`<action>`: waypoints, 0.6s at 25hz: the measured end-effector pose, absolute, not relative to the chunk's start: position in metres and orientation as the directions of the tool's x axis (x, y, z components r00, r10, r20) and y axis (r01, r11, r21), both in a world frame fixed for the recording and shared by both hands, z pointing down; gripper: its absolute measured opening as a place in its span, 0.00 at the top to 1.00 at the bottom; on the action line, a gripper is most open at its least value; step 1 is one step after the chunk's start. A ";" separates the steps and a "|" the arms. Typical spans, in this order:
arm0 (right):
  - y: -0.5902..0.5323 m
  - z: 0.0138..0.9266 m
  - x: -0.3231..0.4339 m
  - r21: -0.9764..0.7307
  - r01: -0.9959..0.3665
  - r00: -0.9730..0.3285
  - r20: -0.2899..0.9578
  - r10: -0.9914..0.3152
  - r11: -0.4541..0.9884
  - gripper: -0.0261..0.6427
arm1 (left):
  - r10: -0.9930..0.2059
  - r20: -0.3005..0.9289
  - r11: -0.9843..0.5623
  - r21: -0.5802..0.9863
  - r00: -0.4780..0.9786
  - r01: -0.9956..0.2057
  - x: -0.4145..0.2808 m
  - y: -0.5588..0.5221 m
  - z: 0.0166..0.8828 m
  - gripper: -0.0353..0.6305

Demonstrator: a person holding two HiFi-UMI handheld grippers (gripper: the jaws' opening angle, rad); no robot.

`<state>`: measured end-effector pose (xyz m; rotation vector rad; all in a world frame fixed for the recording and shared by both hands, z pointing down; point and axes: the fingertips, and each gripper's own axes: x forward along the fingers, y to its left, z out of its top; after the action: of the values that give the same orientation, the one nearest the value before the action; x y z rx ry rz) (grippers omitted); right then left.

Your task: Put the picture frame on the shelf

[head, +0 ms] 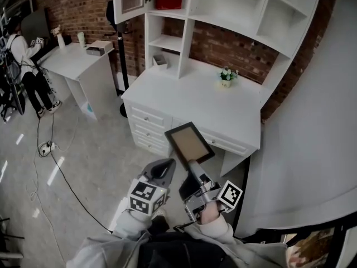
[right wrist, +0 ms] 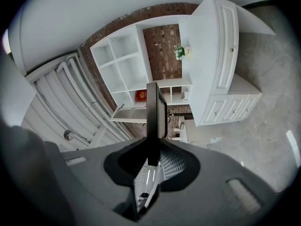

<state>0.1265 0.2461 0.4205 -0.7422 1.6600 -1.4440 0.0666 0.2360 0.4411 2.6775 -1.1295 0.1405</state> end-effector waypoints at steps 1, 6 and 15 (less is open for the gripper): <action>0.239 0.422 0.124 -0.982 0.072 -0.511 -0.188 -0.839 0.176 0.86 | -0.694 0.176 -0.675 0.176 0.698 -0.717 0.064 0.230 0.442 0.94; 0.209 0.423 0.108 -0.983 0.073 -0.519 -0.181 -0.835 0.167 0.86 | -0.707 0.172 -0.660 0.188 0.686 -0.727 0.045 0.199 0.443 0.94; 0.160 0.425 0.092 -0.980 0.084 -0.522 -0.198 -0.829 0.182 0.86 | -0.713 0.159 -0.659 0.182 0.683 -0.730 0.028 0.153 0.447 0.94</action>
<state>0.0919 0.1602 0.4248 -0.7178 1.6651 -1.4520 0.0283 0.1532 0.4467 2.6648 -1.1610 0.1077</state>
